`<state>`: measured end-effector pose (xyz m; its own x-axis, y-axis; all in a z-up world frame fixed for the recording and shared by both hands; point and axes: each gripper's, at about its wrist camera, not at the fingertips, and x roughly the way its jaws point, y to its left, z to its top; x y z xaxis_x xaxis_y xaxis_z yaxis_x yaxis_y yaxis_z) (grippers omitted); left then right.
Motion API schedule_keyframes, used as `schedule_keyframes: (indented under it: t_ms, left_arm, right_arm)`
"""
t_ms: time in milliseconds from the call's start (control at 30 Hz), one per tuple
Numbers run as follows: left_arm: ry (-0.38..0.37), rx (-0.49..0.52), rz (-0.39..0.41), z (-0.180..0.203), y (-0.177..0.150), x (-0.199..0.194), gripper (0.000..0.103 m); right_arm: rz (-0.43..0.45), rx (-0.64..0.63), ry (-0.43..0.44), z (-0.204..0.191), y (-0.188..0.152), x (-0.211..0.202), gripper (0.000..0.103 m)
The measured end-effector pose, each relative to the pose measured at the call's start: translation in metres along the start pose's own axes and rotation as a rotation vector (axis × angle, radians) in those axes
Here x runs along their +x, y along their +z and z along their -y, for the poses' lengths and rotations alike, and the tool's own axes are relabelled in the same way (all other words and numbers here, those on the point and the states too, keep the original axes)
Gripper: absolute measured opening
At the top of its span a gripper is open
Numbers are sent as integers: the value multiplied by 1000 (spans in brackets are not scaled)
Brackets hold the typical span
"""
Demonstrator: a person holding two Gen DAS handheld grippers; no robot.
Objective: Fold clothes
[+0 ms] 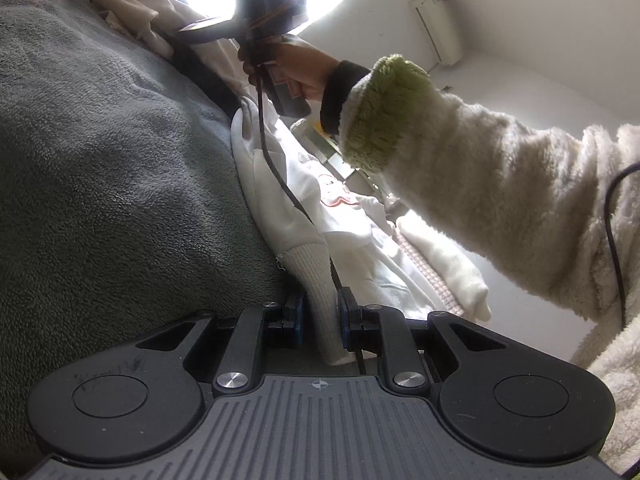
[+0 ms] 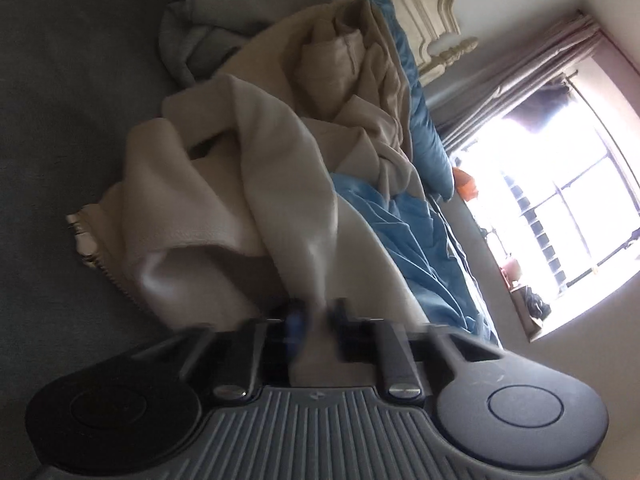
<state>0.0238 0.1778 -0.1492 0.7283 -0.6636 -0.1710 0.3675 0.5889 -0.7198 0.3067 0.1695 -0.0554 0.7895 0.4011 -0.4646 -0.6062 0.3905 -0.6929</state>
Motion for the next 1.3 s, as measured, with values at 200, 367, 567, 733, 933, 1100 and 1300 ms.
schedule_keyframes:
  t_ms: [200, 367, 567, 733, 933, 1100, 1300]
  left_arm:
    - [0, -4, 1, 0, 1, 3, 17]
    - [-12, -6, 1, -1, 0, 4, 15]
    - [-30, -19, -6, -3, 1, 7, 15]
    - [-33, -23, -15, -3, 1, 6, 15]
    - [-54, -40, -18, -4, 5, -1, 22]
    - [-69, -50, -15, -3, 3, -5, 27]
    - [-39, -103, 5, 0, 5, -6, 27]
  right_arm:
    - [138, 334, 58, 63, 13, -38, 4]
    - [229, 552, 128, 110, 23, -49, 4]
    - [255, 698, 193, 143, 14, -61, 4]
    - [220, 763, 230, 160, -7, -83, 17]
    - [178, 841, 274, 180, -31, -108, 52]
    - [201, 969, 277, 221, -79, -183, 53]
    - [286, 1131, 127, 253, -192, -384, 54]
